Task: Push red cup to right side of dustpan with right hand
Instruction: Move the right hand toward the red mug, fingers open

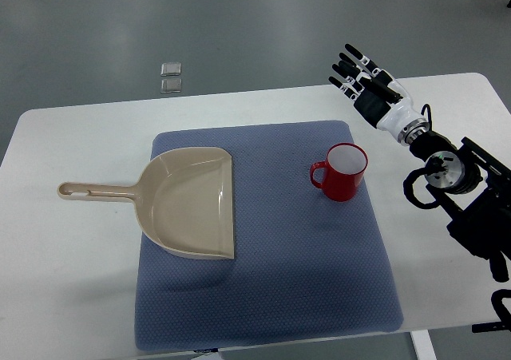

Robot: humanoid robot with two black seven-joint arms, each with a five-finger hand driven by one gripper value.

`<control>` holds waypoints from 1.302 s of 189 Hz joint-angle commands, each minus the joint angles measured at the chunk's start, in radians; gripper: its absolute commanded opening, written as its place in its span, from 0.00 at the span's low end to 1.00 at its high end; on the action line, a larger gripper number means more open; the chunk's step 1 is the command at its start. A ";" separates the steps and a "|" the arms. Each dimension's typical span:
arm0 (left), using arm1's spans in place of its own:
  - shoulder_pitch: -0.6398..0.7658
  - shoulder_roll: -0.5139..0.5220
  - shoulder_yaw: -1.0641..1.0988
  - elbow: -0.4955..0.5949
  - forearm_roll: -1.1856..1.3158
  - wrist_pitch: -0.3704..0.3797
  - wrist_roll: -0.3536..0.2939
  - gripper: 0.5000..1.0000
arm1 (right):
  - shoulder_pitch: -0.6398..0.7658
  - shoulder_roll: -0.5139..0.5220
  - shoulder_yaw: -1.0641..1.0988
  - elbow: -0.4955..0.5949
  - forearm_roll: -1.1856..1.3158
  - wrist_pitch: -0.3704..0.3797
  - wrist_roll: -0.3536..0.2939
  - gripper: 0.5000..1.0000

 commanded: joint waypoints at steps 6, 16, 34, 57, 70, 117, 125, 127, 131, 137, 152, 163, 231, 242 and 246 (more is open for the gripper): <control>0.000 0.000 0.001 -0.003 0.001 -0.001 0.000 1.00 | -0.001 -0.003 0.000 0.000 0.001 0.002 0.000 0.87; 0.000 0.000 0.000 -0.006 0.000 -0.001 0.000 1.00 | -0.001 -0.001 0.000 0.000 0.001 0.002 0.000 0.87; 0.000 0.000 0.001 -0.008 0.000 -0.001 0.000 1.00 | -0.002 -0.003 -0.002 0.002 0.003 0.003 -0.002 0.87; 0.000 0.000 0.000 -0.003 0.000 -0.001 0.000 1.00 | -0.002 -0.012 -0.003 0.002 -0.005 0.049 -0.002 0.87; 0.000 0.000 0.000 0.000 0.000 -0.001 0.000 1.00 | -0.002 -0.021 -0.011 -0.002 -0.039 0.083 0.002 0.87; 0.000 0.000 0.000 -0.008 0.000 -0.001 0.000 1.00 | -0.014 -0.146 -0.023 -0.002 -0.324 0.333 0.054 0.87; 0.000 0.000 0.001 -0.011 0.001 -0.002 0.000 1.00 | -0.016 -0.167 -0.023 -0.002 -0.364 0.333 0.084 0.87; 0.000 0.000 0.001 -0.011 0.001 -0.002 0.000 1.00 | -0.016 -0.173 -0.023 -0.002 -0.373 0.333 0.091 0.87; 0.000 0.000 0.001 -0.011 0.001 -0.006 0.000 1.00 | -0.017 -0.184 -0.023 -0.002 -0.393 0.333 0.106 0.87; 0.000 0.000 0.001 -0.013 0.001 -0.006 0.000 1.00 | -0.019 -0.196 -0.023 -0.002 -0.421 0.333 0.129 0.87; 0.000 0.000 0.001 -0.013 0.001 -0.007 0.000 1.00 | -0.040 -0.212 -0.023 -0.002 -0.482 0.333 0.195 0.87; 0.000 0.000 0.001 -0.013 0.001 -0.009 0.000 1.00 | -0.062 -0.221 -0.025 -0.002 -0.550 0.333 0.261 0.87; 0.002 0.000 0.001 -0.013 0.001 -0.012 0.000 1.00 | -0.126 -0.221 -0.068 -0.026 -0.794 0.333 0.470 0.87; 0.002 0.000 0.001 -0.013 0.001 -0.013 0.000 1.00 | -0.128 -0.218 -0.080 -0.034 -0.794 0.333 0.470 0.87; 0.002 0.000 0.001 -0.013 0.001 -0.013 0.000 1.00 | -0.129 -0.215 -0.083 -0.035 -0.792 0.333 0.470 0.86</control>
